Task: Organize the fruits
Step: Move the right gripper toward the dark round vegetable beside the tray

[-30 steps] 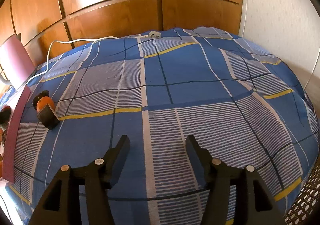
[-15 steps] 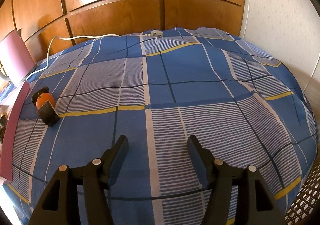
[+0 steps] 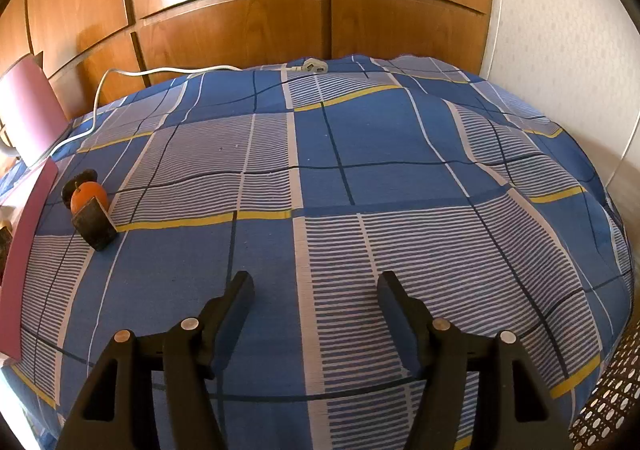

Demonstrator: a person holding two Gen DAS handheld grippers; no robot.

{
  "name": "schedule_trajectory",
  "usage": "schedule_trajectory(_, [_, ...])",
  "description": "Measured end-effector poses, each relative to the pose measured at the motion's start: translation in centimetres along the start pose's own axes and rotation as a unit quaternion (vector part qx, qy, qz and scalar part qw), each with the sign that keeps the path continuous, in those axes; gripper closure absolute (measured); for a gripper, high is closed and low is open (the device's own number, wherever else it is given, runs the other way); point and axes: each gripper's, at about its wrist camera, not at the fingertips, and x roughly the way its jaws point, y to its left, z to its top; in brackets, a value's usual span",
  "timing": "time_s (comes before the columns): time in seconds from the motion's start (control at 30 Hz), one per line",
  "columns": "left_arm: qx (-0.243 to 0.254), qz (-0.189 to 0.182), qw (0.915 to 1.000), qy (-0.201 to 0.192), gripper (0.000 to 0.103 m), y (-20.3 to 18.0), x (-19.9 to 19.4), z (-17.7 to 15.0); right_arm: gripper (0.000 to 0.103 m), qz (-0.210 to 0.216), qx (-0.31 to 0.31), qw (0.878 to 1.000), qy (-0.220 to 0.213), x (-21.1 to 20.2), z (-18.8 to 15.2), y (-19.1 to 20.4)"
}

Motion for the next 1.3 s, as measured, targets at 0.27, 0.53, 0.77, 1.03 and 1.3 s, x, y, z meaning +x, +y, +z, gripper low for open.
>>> schedule_trajectory(0.27, [-0.002, 0.020, 0.9993, -0.030, 0.006, 0.1, -2.8, -0.9, 0.037, -0.001, 0.000, 1.000, 0.002, 0.0, 0.0, 0.1])
schedule_trajectory(0.53, [0.005, 0.016, 0.9996, -0.022, 0.003, 0.0, -3.4, -2.2, 0.037, 0.004, -0.005, 1.000, 0.009, -0.1, 0.1, 0.6])
schedule_trajectory(0.77, [0.006, 0.017, 0.9997, -0.019, 0.003, 0.2, -3.6, -2.9, 0.037, 0.023, -0.023, 0.999, 0.017, -0.2, 0.1, 1.9])
schedule_trajectory(1.03, [0.005, 0.013, 0.9998, -0.017, 0.000, 0.8, -3.6, -3.5, 0.037, 0.069, -0.047, 0.996, 0.033, -0.1, 0.7, 4.4])
schedule_trajectory(1.3, [-0.002, 0.004, 0.9999, -0.012, 0.000, 1.0, -3.3, -3.8, 0.037, 0.107, -0.073, 0.991, 0.034, -0.5, 1.8, 6.8])
